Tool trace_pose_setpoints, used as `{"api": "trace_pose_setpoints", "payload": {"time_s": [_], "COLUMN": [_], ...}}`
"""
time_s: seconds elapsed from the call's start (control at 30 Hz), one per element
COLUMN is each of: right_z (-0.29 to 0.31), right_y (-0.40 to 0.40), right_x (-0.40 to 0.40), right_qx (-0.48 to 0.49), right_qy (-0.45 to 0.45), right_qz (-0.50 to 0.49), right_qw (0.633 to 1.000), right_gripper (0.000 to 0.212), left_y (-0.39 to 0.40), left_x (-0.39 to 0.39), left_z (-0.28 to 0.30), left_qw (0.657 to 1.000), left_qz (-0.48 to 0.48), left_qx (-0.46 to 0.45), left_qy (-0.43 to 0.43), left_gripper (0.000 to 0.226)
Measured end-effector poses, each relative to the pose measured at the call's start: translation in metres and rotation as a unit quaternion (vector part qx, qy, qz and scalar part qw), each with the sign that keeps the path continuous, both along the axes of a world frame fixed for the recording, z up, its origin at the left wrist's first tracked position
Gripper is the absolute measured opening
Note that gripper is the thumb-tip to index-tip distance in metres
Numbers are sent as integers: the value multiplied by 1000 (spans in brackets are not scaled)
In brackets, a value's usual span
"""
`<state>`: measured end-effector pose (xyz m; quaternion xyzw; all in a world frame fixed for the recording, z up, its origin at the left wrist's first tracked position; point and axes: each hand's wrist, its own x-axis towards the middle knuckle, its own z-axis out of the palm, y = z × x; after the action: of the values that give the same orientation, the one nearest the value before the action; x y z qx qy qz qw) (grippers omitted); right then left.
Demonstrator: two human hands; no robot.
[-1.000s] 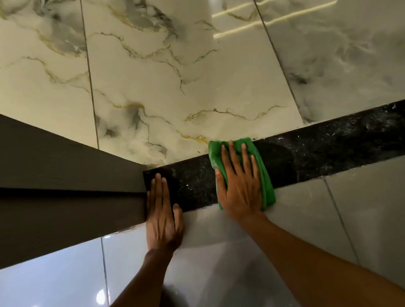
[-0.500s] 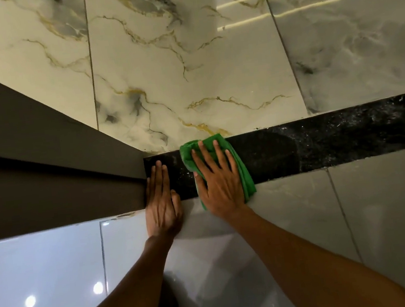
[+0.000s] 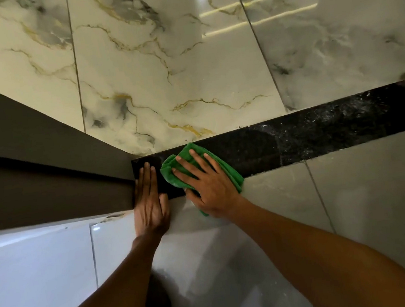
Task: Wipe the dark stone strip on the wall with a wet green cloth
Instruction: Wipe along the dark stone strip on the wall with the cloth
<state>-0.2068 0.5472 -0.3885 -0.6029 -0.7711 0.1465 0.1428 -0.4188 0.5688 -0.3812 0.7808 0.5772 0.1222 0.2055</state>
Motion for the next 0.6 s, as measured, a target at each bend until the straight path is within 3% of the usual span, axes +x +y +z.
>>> {"api": "trace_pose_setpoints", "payload": {"time_s": [0.27, 0.6], "right_z": [-7, 0], "right_y": [-17, -13], "right_x": [58, 160], "right_qx": [3, -7], "right_qy": [-25, -85], "right_qz": [-123, -240], "right_qw": [992, 967], "right_gripper": [67, 66], "left_y": [0, -1], "left_x": [26, 79], "left_z": [-4, -4], "left_qw": [998, 997], "left_qz": [-19, -40], "left_qx": [29, 19], "left_qy": [52, 55], "left_gripper": [76, 78]}}
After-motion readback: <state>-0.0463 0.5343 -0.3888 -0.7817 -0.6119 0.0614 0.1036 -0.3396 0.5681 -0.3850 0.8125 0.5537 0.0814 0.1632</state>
